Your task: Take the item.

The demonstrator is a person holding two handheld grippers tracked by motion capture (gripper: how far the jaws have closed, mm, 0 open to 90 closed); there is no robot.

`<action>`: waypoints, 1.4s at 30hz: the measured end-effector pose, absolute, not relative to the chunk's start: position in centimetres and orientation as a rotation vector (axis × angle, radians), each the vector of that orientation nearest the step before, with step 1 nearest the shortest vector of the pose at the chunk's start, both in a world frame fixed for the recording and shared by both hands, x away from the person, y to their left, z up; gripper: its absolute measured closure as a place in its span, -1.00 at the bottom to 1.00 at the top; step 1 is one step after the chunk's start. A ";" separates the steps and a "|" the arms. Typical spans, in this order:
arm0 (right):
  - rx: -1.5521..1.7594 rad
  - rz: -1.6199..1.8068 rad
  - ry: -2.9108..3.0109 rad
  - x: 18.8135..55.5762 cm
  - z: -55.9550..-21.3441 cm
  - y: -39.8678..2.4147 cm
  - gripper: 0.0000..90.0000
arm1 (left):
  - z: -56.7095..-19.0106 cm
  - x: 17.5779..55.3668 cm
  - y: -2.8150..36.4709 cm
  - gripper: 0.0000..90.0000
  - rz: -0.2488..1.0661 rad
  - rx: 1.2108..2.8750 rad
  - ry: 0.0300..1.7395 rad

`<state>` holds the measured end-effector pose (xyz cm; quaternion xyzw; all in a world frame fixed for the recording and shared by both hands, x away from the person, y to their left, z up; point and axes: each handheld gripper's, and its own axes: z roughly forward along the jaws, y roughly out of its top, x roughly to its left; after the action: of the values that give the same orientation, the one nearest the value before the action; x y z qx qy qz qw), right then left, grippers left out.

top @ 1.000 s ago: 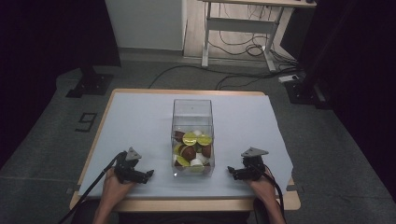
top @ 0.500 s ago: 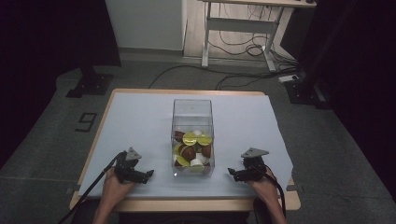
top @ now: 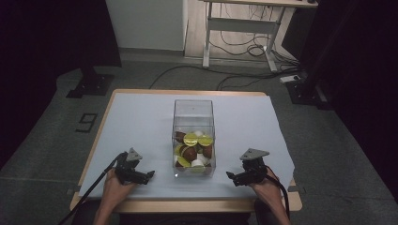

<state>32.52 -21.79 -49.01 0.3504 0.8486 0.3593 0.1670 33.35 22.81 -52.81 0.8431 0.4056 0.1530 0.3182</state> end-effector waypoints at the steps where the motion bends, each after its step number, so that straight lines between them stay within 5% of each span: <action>1: 0.997 1.023 2.415 32.5 -49.0 -21.8 -0.91 | -52.8 33.3 22.8 -1.00 0.402 2.218 1.067; 42: 0.917 1.134 2.493 33.8 -43.1 -17.7 -0.93 | -52.8 33.3 22.8 -1.00 0.402 2.220 1.066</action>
<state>33.84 -17.69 -43.10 0.3149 0.8563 0.3893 0.1262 33.34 22.82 -52.80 0.8437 0.4049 0.1529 0.3175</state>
